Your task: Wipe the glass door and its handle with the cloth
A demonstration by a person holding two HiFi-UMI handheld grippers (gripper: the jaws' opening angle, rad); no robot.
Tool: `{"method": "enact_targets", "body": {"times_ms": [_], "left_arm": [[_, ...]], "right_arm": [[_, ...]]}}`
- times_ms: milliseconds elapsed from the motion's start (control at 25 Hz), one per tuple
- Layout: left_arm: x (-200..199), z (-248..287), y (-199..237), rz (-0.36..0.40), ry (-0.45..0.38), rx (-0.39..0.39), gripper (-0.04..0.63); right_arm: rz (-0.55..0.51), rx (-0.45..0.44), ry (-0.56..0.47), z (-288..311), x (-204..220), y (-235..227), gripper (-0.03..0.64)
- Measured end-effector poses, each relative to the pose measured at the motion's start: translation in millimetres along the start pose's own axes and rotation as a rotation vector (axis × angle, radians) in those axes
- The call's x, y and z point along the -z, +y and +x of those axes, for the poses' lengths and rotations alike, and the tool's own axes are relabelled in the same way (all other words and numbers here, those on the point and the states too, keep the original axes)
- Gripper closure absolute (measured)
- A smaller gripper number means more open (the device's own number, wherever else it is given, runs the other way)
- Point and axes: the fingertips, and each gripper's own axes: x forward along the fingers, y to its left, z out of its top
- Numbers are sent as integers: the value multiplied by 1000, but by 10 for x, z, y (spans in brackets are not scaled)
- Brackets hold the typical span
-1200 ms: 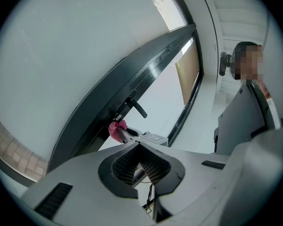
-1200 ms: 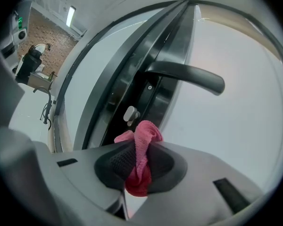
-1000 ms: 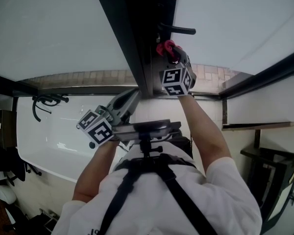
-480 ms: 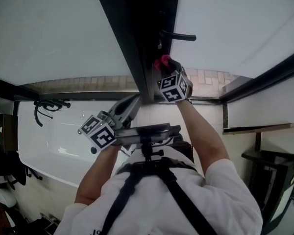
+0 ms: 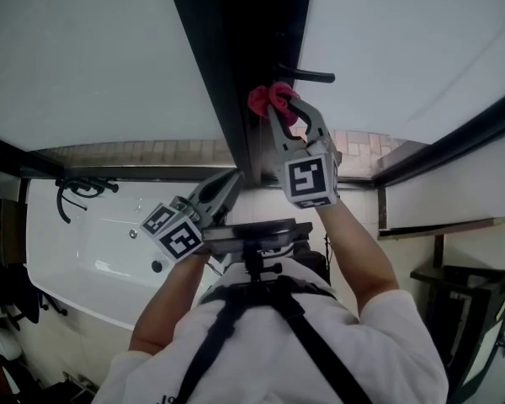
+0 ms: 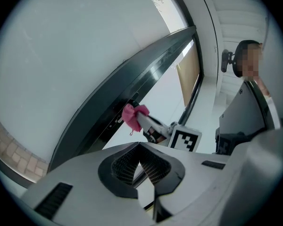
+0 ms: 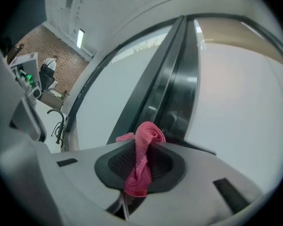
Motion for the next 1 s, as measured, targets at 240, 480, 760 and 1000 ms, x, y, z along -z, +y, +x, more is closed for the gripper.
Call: {"method": "enact_targets", "body": {"times_ms": [240,480,760,1000], "left_arm": [[-19,-14,-49,43,-3,4,594],[-5,-59,-43,37,-4,4,594],[7,-98,13,17,-4,-7,594],[-2,-27,-10,32,-2,-19,594]], "right_arm": [[-39,55,-184,59,-830,-263,566],[-56,139,-258,229,-1221,-555,566],[-34,106,-180,312,-773,-309,566],[-97,71,-119,335,-495,-111,566]]}}
